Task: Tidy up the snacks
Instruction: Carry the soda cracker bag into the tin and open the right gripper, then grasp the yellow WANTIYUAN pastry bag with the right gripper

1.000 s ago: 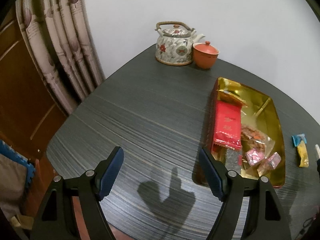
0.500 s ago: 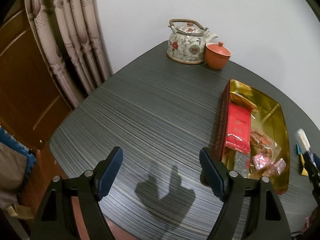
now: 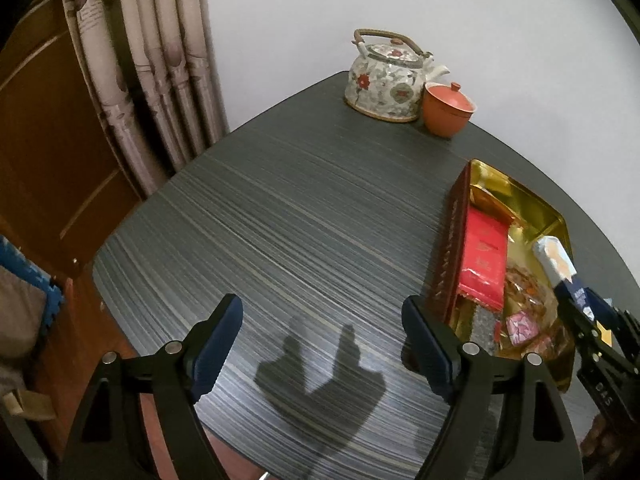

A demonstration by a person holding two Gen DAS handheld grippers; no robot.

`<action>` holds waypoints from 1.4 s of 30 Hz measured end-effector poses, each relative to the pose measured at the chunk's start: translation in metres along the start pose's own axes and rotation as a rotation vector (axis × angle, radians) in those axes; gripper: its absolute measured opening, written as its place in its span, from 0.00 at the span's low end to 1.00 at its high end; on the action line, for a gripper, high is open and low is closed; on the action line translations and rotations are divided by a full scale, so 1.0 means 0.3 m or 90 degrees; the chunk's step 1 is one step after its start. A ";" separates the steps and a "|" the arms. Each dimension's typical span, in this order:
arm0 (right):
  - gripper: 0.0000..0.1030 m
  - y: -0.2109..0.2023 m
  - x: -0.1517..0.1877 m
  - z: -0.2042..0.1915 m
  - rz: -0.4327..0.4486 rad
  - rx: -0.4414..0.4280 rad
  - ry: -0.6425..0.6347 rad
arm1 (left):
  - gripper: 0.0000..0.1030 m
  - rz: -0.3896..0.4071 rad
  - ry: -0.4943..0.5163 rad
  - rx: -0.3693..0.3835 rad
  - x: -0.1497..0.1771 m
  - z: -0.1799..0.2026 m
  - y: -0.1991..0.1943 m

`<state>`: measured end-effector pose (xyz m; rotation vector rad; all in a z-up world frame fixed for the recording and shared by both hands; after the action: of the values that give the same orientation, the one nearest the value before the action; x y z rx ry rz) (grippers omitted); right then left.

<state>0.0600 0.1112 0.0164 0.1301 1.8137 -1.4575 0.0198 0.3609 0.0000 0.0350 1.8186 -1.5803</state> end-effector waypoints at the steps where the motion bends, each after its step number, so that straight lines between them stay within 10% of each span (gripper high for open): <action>1: 0.45 0.008 -0.005 -0.005 -0.002 0.002 -0.002 | 0.80 0.000 0.000 0.000 -0.002 0.000 0.002; 23: 0.47 0.104 -0.021 -0.033 -0.040 -0.004 -0.003 | 0.81 0.004 0.011 -0.003 0.001 0.001 0.000; 42: 0.65 -0.124 0.091 0.119 0.019 0.009 0.057 | 0.81 0.010 0.023 -0.009 0.003 -0.002 -0.001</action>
<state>0.0399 0.0577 0.0274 0.2317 1.8654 -1.4647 0.0187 0.3608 -0.0003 0.0716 1.8534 -1.5659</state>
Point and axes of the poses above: each gripper's, at about its wrist camera, not at the fingertips, and y roughly the way its jaws point, z to its right, x to its underside, the point moved 2 cm from there along y, roughly the way its jaws point, and after that the axes turned 4 degrees about -x, right-handed, at the moved point
